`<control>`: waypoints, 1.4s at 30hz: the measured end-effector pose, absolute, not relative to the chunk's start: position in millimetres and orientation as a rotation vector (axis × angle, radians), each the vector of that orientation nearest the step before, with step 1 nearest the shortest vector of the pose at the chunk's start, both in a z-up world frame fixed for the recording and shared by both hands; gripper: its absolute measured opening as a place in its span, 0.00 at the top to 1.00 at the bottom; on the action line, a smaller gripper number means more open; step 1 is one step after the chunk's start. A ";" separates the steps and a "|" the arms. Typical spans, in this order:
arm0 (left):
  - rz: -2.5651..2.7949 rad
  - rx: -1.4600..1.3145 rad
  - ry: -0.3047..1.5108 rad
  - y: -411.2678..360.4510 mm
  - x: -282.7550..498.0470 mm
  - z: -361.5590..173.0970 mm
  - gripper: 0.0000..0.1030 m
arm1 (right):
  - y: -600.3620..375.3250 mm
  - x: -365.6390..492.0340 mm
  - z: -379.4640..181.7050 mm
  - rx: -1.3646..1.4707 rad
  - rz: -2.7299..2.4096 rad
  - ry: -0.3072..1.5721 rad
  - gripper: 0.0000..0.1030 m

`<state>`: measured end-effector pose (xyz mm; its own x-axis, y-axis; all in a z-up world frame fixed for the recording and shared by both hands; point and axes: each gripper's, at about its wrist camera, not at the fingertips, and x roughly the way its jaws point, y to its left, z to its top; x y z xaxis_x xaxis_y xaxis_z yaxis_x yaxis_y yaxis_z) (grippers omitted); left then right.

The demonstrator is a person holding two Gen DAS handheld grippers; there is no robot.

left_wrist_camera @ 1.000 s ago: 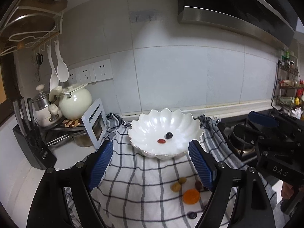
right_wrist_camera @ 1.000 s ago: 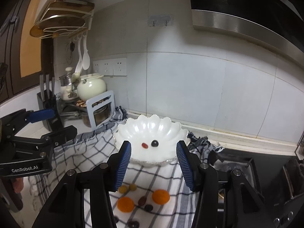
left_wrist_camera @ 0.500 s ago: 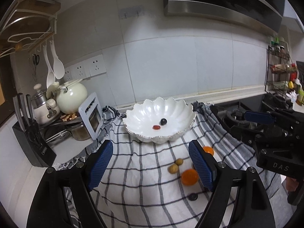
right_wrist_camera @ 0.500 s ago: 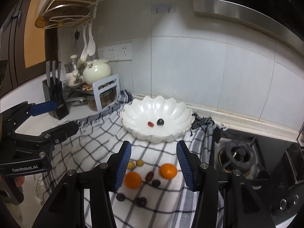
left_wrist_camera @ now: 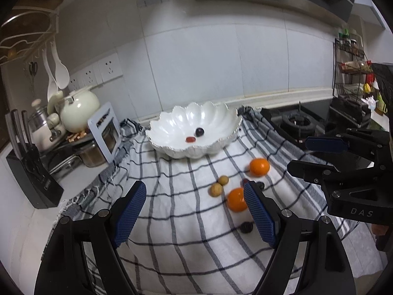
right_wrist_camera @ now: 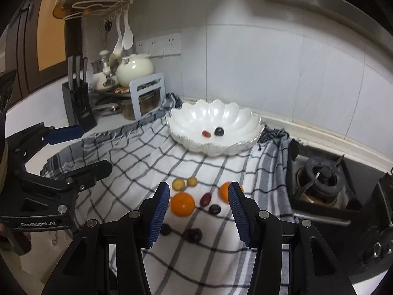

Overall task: Organize fruits
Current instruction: 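Move both grippers down toward the remaining dark fruits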

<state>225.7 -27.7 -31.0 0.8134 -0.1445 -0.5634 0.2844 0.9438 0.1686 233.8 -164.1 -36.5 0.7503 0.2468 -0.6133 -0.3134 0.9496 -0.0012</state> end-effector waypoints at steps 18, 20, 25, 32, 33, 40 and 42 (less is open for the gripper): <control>-0.330 0.272 0.686 -30.7 231.8 -85.2 0.27 | -153.4 239.1 -85.2 -0.138 0.340 0.790 0.51; -0.353 0.282 0.693 -33.7 233.0 -91.8 0.29 | -151.5 240.4 -92.5 -0.149 0.348 0.809 0.51; -0.405 0.304 0.714 -41.9 238.5 -106.8 0.35 | -151.7 245.9 -108.3 -0.162 0.359 0.846 0.51; -0.472 0.327 0.756 -54.7 243.9 -129.1 0.46 | -154.2 253.0 -126.1 -0.161 0.371 0.881 0.51; -0.482 0.328 0.762 -56.3 244.8 -132.0 0.48 | -154.3 253.5 -128.0 -0.166 0.374 0.881 0.51; -0.531 0.336 0.789 -65.2 251.4 -146.5 0.60 | -153.9 259.3 -138.6 -0.181 0.392 0.898 0.54; -0.546 0.338 0.794 -67.3 252.6 -149.1 0.64 | -153.6 260.8 -140.8 -0.183 0.398 0.901 0.55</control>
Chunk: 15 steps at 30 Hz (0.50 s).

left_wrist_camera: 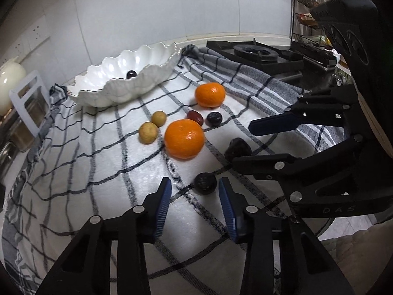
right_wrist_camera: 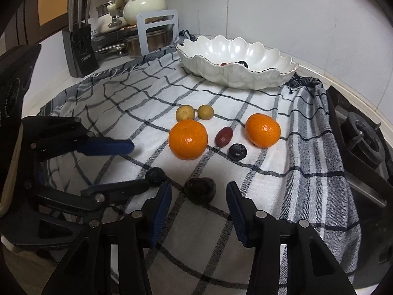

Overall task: Organize fruits
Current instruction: 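Move both grippers down toward the remaining dark fruits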

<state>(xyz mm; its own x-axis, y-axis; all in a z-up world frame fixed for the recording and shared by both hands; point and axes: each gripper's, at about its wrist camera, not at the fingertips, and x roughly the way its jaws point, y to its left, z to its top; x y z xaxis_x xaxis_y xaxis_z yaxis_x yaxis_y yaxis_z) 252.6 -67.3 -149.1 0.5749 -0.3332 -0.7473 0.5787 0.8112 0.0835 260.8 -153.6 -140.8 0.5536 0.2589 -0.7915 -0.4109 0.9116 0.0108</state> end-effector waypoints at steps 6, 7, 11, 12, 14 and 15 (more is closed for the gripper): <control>-0.571 0.315 0.820 -70.2 259.0 -154.6 0.68 | -154.8 266.1 -147.1 -0.167 0.409 0.920 0.59; -0.573 0.315 0.822 -70.9 259.3 -155.4 0.69 | -155.1 267.3 -148.5 -0.161 0.413 0.926 0.60; -0.582 0.312 0.837 -73.3 261.9 -158.8 0.73 | -155.6 268.6 -151.4 -0.158 0.422 0.933 0.63; -0.583 0.311 0.838 -73.5 262.5 -159.5 0.74 | -155.8 268.9 -151.9 -0.154 0.426 0.935 0.64; -0.585 0.304 0.842 -73.8 264.0 -160.3 0.76 | -156.0 269.2 -152.7 -0.152 0.429 0.936 0.66; -0.586 0.299 0.845 -74.1 264.6 -160.9 0.77 | -155.6 269.3 -153.0 -0.153 0.427 0.935 0.67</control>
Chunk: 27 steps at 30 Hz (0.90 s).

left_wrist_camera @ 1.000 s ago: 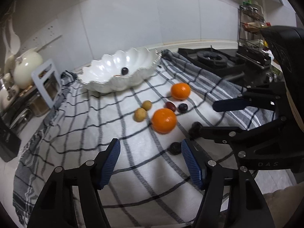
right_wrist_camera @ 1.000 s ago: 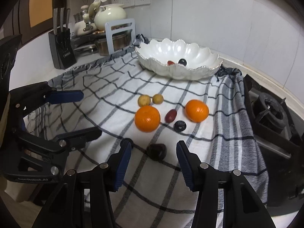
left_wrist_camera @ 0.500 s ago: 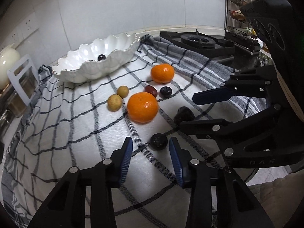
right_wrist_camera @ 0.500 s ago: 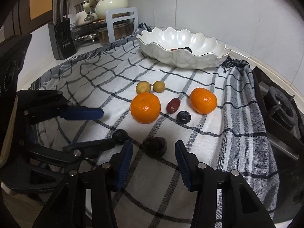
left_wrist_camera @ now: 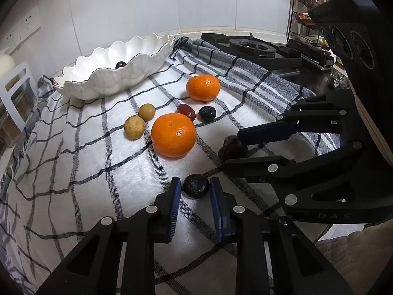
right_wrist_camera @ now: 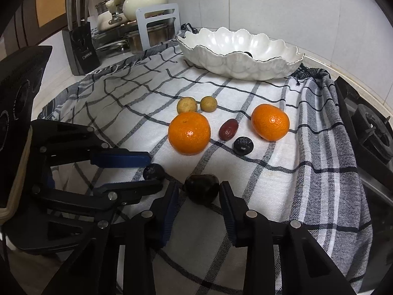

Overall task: Organize fruits
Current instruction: 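Grasp a blueberry with the left gripper while the right gripper grasps a dark plum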

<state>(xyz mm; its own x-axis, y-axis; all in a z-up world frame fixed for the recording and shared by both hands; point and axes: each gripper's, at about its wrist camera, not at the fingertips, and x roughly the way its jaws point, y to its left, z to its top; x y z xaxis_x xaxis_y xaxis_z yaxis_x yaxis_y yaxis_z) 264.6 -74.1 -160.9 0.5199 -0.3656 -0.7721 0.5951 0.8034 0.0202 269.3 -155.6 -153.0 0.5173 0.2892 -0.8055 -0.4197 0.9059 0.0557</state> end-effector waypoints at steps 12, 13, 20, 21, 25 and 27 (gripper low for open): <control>-0.533 0.227 0.840 -68.3 264.6 -151.6 0.77 | -159.5 267.3 -150.3 -0.113 0.418 0.932 0.72; -0.525 0.220 0.836 -67.4 264.3 -150.1 0.77 | -159.9 266.6 -149.1 -0.112 0.413 0.928 0.72; -0.473 0.149 0.808 -62.3 264.8 -135.2 0.77 | -164.4 265.0 -138.3 -0.084 0.390 0.897 0.72; -0.462 0.140 0.799 -61.5 265.2 -132.1 0.77 | -164.5 265.3 -136.6 -0.082 0.388 0.893 0.72; -0.434 0.101 0.769 -57.9 267.5 -119.8 0.77 | -165.8 265.8 -127.1 -0.077 0.379 0.867 0.72; -0.423 0.085 0.747 -56.2 268.5 -112.4 0.77 | -166.2 266.2 -121.5 -0.073 0.376 0.852 0.72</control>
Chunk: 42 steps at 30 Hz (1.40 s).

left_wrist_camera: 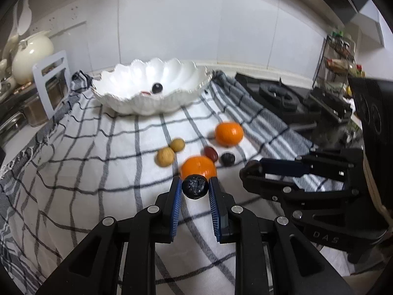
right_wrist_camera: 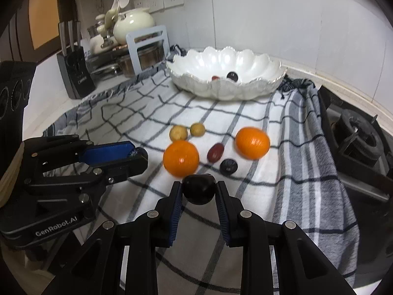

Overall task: Organize fruits
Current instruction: 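Grasp a blueberry with the left gripper while the right gripper grasps a dark plum, then carry the blueberry and dark plum up over the white bowl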

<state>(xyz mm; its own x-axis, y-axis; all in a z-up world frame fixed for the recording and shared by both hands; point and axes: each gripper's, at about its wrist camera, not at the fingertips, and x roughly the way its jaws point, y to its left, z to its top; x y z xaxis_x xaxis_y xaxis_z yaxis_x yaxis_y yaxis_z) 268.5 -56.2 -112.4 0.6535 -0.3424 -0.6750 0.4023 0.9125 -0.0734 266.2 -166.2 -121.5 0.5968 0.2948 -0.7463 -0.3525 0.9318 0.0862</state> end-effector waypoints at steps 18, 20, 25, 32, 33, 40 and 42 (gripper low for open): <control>-0.358 0.044 0.596 -46.4 270.7 -59.6 0.77 | -173.0 273.8 -68.0 -0.024 0.334 0.674 0.72; -0.350 0.043 0.579 -45.9 271.3 -53.5 0.77 | -174.4 275.5 -60.9 -0.021 0.328 0.649 0.72; -0.339 0.026 0.543 -41.8 274.8 -40.4 0.77 | -172.9 278.0 -46.6 -0.020 0.325 0.599 0.72; -0.312 0.013 0.493 -37.7 285.5 -23.6 0.77 | -171.3 287.2 -27.8 -0.011 0.318 0.538 0.72; -0.304 0.016 0.485 -37.7 287.9 -21.2 0.77 | -172.0 289.9 -26.0 -0.006 0.316 0.532 0.72; -0.291 0.027 0.453 -37.9 303.8 -5.5 0.77 | -170.3 310.6 -9.1 0.018 0.297 0.492 0.72; -0.284 0.034 0.436 -38.3 307.8 0.0 0.77 | -169.7 315.5 -5.7 0.015 0.287 0.482 0.72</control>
<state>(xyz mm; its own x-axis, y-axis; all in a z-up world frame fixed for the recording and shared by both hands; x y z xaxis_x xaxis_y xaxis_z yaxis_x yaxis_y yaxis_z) 307.8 -38.3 0.0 0.8677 -0.2642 -0.4211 0.2788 0.9600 -0.0280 315.5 -169.7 -5.7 0.8465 0.2761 -0.4551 -0.2691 0.9596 0.0818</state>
